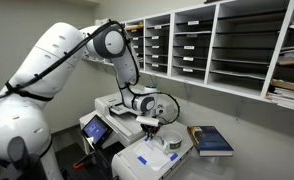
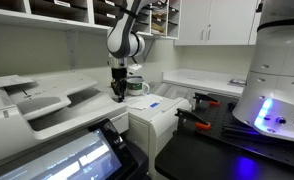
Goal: Put the marker in the mug cup
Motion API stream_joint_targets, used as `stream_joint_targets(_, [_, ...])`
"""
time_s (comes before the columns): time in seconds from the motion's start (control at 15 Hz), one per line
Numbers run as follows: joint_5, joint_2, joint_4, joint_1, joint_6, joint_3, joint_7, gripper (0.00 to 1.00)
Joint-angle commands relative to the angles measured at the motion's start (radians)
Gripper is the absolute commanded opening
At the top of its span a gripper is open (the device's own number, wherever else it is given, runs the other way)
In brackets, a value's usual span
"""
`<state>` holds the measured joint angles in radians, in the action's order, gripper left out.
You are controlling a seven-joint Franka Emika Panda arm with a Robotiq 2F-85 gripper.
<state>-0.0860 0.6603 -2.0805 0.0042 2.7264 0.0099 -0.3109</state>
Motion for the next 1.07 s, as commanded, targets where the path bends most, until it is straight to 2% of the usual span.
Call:
stream_joint_targets(0.0, [0.016,-0.107,-0.069,-0.030,-0.039,0.014,0.074,0.06])
stream_joint_targets(0.13, [0.038,-0.169,-0.094,-0.051,-0.076,0.020,0.095,0.06])
stream_joint_targets(0.33, [0.038,-0.250,-0.079,-0.055,-0.318,-0.011,0.113,0.06])
stream_joint_targets(0.47, [0.028,-0.261,-0.037,-0.067,-0.490,-0.036,0.123,0.06])
stream_joint_targets(0.6, [0.040,-0.265,-0.004,-0.086,-0.607,-0.061,0.136,0.06])
stream_joint_targets(1.0, [0.129,-0.245,0.069,-0.163,-0.673,-0.095,0.165,0.06])
